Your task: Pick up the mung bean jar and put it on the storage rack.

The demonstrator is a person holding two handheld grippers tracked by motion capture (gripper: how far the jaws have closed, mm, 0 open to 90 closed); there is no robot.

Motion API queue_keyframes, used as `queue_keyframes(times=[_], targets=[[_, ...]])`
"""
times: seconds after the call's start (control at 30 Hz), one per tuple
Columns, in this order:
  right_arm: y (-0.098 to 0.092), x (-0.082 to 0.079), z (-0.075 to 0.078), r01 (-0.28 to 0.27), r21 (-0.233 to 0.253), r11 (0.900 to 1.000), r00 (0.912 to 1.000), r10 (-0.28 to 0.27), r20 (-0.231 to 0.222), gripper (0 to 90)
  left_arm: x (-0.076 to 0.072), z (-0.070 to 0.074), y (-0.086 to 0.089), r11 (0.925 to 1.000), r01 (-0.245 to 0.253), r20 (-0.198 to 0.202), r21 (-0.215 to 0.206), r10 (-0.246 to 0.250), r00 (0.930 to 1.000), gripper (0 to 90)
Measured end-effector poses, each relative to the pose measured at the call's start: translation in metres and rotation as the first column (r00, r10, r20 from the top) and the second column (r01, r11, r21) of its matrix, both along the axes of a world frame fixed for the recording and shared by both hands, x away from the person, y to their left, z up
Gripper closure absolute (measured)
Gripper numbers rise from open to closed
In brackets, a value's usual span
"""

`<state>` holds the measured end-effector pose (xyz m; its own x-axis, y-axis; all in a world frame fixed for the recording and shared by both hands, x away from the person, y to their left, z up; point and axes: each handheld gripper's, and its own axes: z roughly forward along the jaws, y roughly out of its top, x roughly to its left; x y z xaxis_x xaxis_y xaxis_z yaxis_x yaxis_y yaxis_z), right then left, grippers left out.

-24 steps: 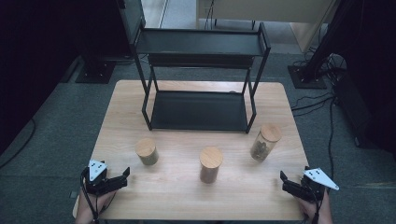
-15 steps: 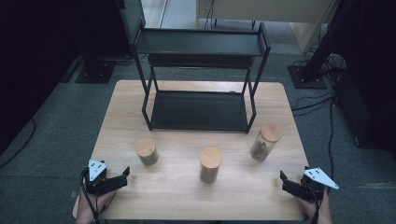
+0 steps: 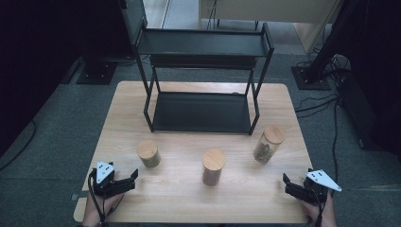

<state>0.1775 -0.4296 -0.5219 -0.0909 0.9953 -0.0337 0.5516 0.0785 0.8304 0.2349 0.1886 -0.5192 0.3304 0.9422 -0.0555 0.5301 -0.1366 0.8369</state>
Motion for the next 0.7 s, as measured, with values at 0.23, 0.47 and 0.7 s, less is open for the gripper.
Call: queue_keyframes(times=[0.23,0.47,0.7], targets=[[0.000,0.000,0.000,-0.001,-0.005,1.000,1.0000,0.001,0.004,3.8,0.001,-0.001,-0.005,0.9999,-0.009,0.005,0.007,0.009,0.9999,0.4],[0.000,0.000,0.000,0.004,0.005,1.000,1.0000,-0.004,0.002,3.8,0.003,-0.002,-0.013,0.9997,-0.010,0.007,0.020,0.010,0.9999,0.4],[0.000,0.000,0.000,0.003,0.005,1.000,1.0000,-0.003,-0.002,3.8,0.010,-0.002,-0.015,0.9993,-0.019,-0.002,0.034,0.019,0.9998,0.4]])
